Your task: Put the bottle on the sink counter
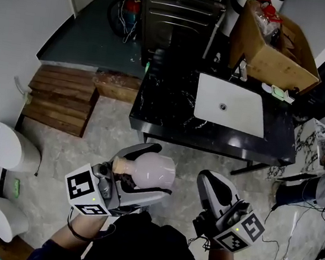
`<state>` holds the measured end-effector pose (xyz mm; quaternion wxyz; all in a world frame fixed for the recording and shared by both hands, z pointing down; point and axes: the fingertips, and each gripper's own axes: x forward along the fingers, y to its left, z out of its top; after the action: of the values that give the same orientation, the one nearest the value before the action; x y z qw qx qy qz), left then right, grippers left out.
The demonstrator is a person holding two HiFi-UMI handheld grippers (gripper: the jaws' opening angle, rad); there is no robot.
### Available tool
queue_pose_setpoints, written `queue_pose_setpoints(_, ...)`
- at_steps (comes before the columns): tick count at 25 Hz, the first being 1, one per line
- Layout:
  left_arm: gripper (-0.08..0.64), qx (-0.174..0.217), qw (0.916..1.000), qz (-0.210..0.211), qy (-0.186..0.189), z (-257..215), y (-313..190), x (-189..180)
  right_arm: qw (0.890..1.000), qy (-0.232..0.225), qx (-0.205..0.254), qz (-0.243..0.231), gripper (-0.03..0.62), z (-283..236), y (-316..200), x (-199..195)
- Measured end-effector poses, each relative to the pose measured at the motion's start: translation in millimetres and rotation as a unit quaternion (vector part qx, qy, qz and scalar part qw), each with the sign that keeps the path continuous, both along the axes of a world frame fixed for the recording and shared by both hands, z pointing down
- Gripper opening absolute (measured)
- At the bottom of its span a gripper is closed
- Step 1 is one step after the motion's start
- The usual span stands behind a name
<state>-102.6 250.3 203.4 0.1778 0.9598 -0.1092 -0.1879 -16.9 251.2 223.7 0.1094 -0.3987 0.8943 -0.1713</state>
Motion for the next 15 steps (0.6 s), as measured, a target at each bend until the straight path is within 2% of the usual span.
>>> queue_pose_setpoints(8,0.397,-0.002,1.0,0.0,-0.001,2,-36,-18,1.0,0.001,0.0,0.004,0.028,-1,-34,-15)
queue_pose_setpoints(15,0.396,-0.004,1.0,0.003,-0.003,7,-63,-17,1.0,-0.001,-0.005,0.008,0.028,6,-60,-13)
